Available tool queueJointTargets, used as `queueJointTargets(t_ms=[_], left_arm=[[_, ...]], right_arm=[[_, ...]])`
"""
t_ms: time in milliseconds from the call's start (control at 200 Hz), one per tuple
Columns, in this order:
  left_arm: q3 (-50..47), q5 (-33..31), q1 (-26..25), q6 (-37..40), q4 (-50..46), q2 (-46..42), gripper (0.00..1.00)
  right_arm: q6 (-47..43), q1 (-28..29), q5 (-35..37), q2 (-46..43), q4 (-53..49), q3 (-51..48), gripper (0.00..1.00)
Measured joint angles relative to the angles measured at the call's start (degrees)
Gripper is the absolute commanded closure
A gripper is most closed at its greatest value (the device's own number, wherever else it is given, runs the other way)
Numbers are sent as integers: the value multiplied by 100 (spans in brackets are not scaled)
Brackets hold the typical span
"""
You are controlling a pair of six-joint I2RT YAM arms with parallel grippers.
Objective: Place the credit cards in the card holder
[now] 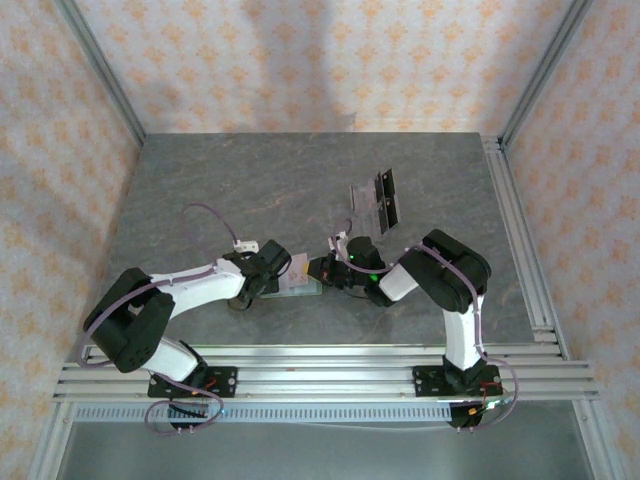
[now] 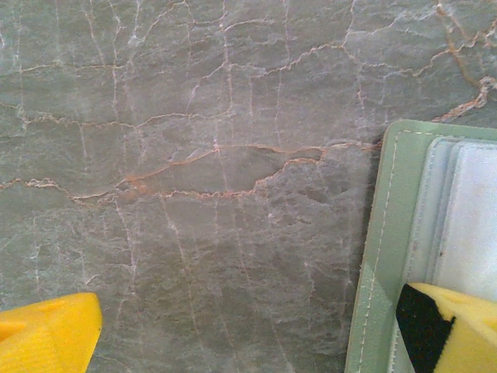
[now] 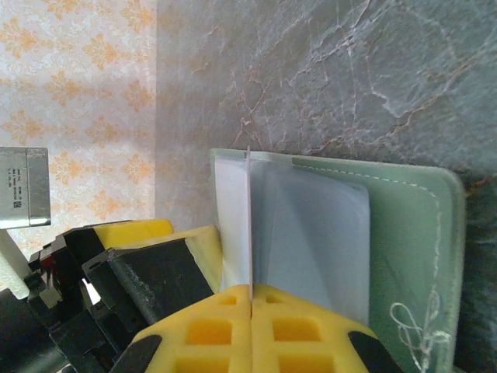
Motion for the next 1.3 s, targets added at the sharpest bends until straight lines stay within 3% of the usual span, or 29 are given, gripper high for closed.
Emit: queueJointTargets(t_ms=[1301], left_arm=[[2, -4, 0, 0, 9, 15, 0]], right_arm=[[127, 101, -214, 267, 267, 39, 100]])
